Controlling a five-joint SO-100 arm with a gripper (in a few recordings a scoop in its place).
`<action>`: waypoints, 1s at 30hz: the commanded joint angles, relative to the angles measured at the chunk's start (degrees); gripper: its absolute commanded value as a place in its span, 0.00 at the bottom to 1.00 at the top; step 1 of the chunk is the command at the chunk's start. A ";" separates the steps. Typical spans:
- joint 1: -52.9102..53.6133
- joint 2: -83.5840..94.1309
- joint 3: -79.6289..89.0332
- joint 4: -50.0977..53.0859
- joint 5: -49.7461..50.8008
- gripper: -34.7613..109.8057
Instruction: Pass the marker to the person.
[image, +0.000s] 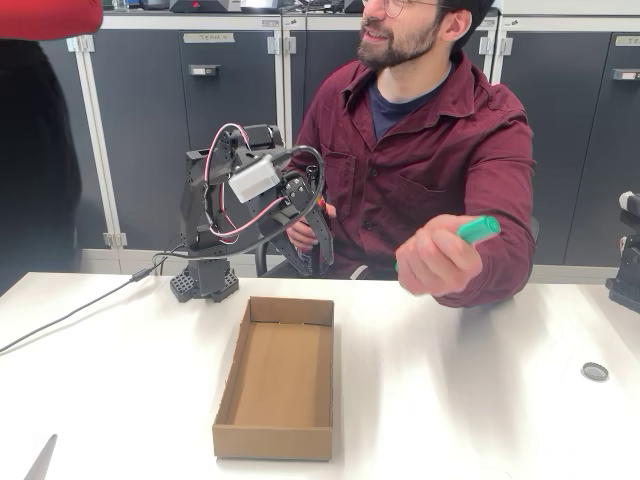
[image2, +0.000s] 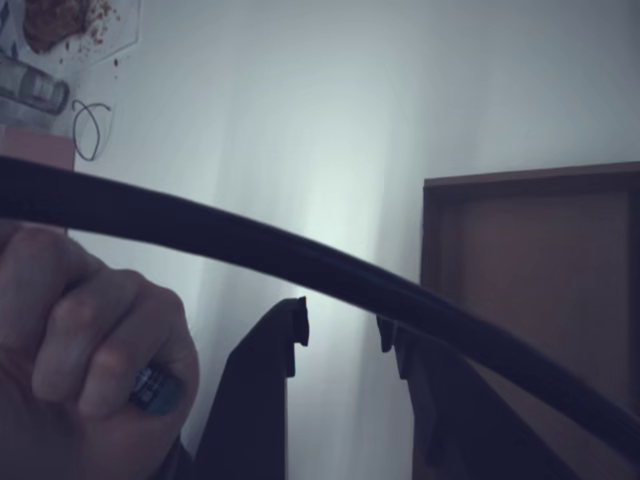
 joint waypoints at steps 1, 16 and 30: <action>-0.53 3.69 -3.87 0.70 0.18 0.33; 0.79 3.69 -1.93 -0.70 -0.79 0.32; 1.76 2.90 -1.14 -1.58 -0.79 0.33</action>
